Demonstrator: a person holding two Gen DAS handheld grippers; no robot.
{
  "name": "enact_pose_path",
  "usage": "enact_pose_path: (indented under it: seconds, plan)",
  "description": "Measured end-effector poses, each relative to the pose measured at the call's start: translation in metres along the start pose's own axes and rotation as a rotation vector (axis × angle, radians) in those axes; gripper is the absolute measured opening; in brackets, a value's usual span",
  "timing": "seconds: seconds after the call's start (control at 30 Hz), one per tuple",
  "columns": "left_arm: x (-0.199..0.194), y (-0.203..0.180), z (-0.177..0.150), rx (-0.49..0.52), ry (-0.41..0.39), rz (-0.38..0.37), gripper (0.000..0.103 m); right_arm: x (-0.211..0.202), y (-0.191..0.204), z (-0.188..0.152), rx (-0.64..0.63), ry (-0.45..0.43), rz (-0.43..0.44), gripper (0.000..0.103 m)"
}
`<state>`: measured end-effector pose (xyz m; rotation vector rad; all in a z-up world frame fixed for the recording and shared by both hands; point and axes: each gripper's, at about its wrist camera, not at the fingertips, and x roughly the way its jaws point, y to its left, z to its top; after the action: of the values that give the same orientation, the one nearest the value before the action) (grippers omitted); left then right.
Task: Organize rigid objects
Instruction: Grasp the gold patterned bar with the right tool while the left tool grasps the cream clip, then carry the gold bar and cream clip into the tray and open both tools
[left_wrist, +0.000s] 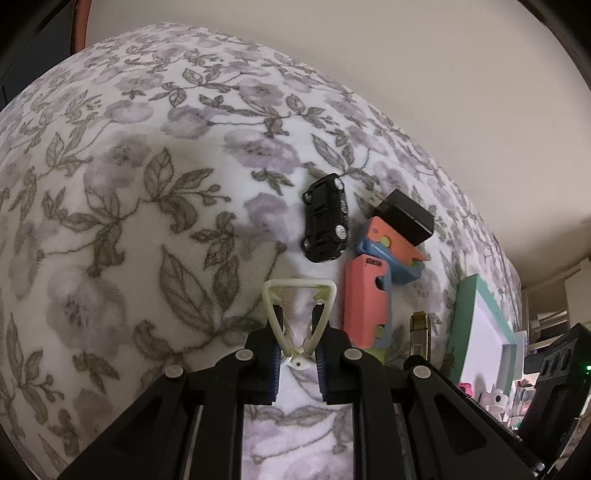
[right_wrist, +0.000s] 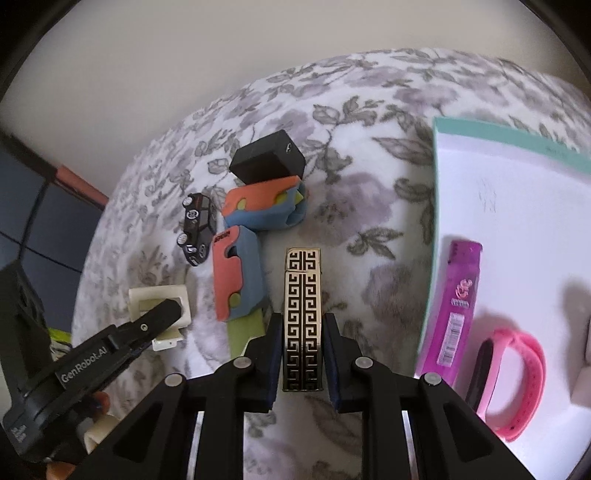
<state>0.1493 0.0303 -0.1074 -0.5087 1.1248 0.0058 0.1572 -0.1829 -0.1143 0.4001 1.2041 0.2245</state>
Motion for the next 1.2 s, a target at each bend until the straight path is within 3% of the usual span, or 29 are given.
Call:
enact_pose_path:
  seconds: [0.23, 0.43, 0.67, 1.0, 1.2]
  plan:
    - [-0.016, -0.006, -0.002, -0.006, -0.004, -0.021, 0.016, -0.018, -0.006, -0.003, 0.062, -0.03, 0.041, 0.022]
    - [-0.045, -0.045, 0.006, 0.056, -0.046, -0.058, 0.016, -0.059, -0.009, 0.003, 0.083, -0.125, 0.066, 0.022]
    - [-0.068, -0.114, 0.011, 0.14, -0.08, -0.116, 0.017, -0.126, -0.035, 0.017, 0.111, -0.269, 0.003, 0.022]
    - [-0.048, -0.219, -0.014, 0.239, -0.012, -0.169, 0.017, -0.191, -0.116, 0.023, 0.279, -0.365, -0.143, 0.022]
    - [-0.037, -0.26, -0.028, 0.304, -0.012, -0.177, 0.017, -0.218, -0.152, 0.027, 0.316, -0.423, -0.232, 0.022]
